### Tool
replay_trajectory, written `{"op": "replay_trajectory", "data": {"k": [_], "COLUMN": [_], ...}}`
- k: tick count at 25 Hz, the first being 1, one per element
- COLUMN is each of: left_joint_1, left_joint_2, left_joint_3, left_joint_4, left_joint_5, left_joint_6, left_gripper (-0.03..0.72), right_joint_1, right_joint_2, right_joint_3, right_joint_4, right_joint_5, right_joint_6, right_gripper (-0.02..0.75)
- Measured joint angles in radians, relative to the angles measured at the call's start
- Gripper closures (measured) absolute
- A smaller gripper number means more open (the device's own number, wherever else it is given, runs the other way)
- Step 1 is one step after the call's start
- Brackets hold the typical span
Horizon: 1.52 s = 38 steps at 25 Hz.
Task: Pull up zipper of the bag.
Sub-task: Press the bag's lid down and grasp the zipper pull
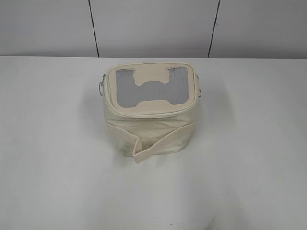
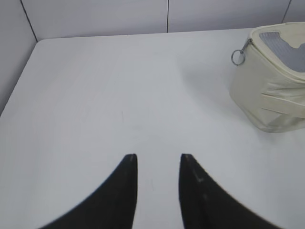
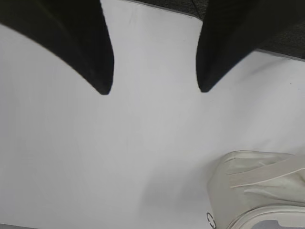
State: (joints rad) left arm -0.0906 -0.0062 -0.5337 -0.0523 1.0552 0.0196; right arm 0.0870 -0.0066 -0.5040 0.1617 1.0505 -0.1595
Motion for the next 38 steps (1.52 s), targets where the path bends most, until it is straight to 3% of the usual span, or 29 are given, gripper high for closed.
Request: {"op": "replay_trajectory", "data": {"k": [9,12,16,22,26,31,38], "left_joint_1": [0.000,0.000,0.000,0.000,0.000,0.000,0.000], "left_joint_2": [0.000,0.000,0.000,0.000,0.000,0.000,0.000], "left_joint_3": [0.000,0.000,0.000,0.000,0.000,0.000,0.000], "left_joint_4": [0.000,0.000,0.000,0.000,0.000,-0.001,-0.001], "left_joint_5": [0.000,0.000,0.000,0.000,0.000,0.000,0.000], "left_joint_6": [0.000,0.000,0.000,0.000,0.000,0.000,0.000], "left_gripper": [0.460,0.460,0.460,0.460,0.460,0.460,0.460], "right_joint_1": [0.000,0.000,0.000,0.000,0.033,0.154,0.233], "right_joint_2": [0.002,0.054,0.276,0.789,1.194,1.686,2.231], "right_joint_3": [-0.003,-0.014,-0.051,-0.206,-0.418,-0.832,-1.513], "right_joint_4": [0.005,0.068,0.290,0.692,0.872,0.829,0.799], "right_joint_5": [-0.002,-0.036,-0.140,-0.257,-0.254,-0.139,0.124], "right_joint_6": [0.000,-0.017,-0.200,-0.665,-0.917,-0.974,-0.897], "right_gripper": [0.305,0.316,0.328,0.329,0.329,0.329,0.329]}}
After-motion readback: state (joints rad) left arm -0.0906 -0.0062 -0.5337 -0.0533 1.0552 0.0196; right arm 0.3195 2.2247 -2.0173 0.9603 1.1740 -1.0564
